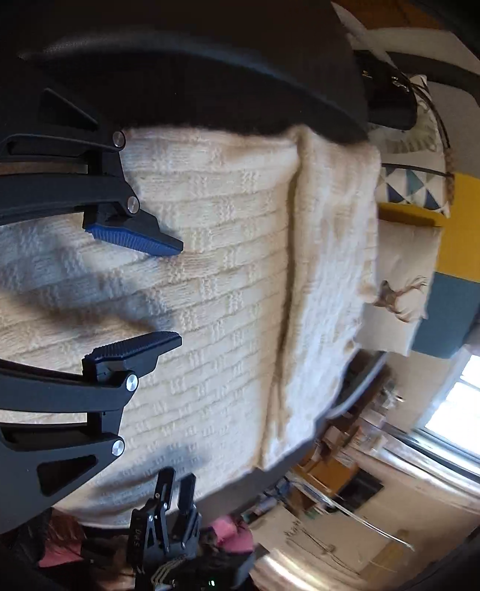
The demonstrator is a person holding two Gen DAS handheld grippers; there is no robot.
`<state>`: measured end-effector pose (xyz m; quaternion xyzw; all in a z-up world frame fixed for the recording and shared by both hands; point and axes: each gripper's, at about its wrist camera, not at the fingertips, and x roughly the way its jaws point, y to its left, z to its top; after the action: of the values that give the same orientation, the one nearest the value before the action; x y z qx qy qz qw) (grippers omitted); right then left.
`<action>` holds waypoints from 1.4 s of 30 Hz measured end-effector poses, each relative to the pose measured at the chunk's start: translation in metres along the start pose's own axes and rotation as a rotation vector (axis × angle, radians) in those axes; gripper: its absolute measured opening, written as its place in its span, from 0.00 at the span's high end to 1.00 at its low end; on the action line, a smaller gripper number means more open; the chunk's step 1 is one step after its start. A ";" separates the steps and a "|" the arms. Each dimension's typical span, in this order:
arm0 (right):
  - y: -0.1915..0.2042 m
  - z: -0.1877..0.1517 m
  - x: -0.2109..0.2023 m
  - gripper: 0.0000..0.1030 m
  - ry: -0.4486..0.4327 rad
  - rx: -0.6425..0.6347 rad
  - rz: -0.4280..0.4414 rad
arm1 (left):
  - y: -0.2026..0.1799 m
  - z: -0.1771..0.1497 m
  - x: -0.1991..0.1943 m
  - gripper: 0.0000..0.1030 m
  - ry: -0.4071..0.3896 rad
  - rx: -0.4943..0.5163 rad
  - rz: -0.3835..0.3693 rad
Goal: Fold clothes
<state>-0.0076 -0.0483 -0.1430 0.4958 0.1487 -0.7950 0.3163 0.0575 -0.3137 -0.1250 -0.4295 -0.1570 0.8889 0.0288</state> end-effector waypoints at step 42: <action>-0.140 -0.143 -0.061 0.53 0.034 0.624 0.622 | 0.062 -0.115 -0.120 0.52 0.034 -0.363 -0.089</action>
<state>0.0192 0.1579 -0.1659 0.6016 -0.2496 -0.6606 0.3734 0.2267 -0.3653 -0.1198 -0.4354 -0.3332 0.8363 -0.0072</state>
